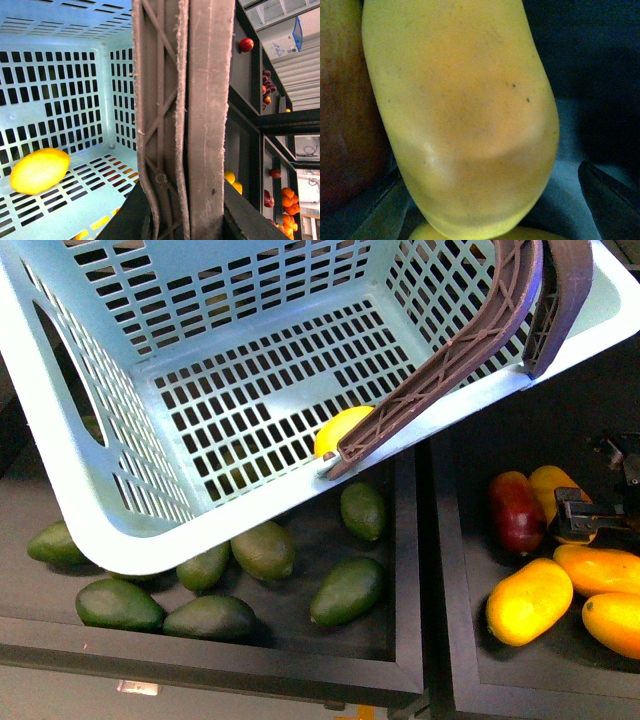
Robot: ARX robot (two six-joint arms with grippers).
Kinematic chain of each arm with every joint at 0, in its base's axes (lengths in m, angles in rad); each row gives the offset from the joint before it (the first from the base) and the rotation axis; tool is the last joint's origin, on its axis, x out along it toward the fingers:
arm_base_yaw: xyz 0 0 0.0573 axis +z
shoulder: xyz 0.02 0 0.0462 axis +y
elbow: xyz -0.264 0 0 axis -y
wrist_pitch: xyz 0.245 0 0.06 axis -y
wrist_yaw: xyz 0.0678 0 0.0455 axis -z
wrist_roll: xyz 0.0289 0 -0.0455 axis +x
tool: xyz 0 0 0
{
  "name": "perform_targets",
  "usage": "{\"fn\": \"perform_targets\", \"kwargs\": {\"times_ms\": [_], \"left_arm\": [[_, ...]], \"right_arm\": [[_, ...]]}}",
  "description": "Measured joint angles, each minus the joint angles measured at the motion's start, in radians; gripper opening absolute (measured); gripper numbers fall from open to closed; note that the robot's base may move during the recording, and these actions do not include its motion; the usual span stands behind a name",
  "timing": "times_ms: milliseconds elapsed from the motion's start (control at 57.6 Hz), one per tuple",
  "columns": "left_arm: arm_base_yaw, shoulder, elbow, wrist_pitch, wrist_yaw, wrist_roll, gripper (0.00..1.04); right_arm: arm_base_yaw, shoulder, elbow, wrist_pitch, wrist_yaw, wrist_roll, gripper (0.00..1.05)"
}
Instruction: Pick lemon and mango into basket
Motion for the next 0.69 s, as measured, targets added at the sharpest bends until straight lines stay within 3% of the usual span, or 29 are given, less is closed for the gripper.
{"fn": "perform_targets", "kwargs": {"times_ms": [52, 191, 278, 468, 694], "left_arm": [[0.0, 0.0, 0.0, 0.0, 0.0, 0.0, 0.19], [0.0, 0.0, 0.0, 0.0, -0.003, 0.0, 0.19], [0.0, 0.0, 0.0, 0.0, -0.002, 0.0, 0.19], [0.0, 0.0, 0.0, 0.0, -0.002, 0.0, 0.19], [0.0, 0.0, 0.0, 0.0, 0.0, 0.0, 0.19]], "right_arm": [[0.004, 0.013, 0.016, -0.005, 0.0, 0.012, 0.94], [0.001, 0.018, 0.026, -0.013, -0.027, 0.027, 0.66], [-0.013, 0.0, 0.006, 0.0, -0.053, 0.024, 0.58], [-0.066, -0.117, -0.095, 0.046, -0.107, 0.0, 0.55], [-0.17, -0.498, -0.303, 0.05, -0.238, -0.044, 0.55]]}}
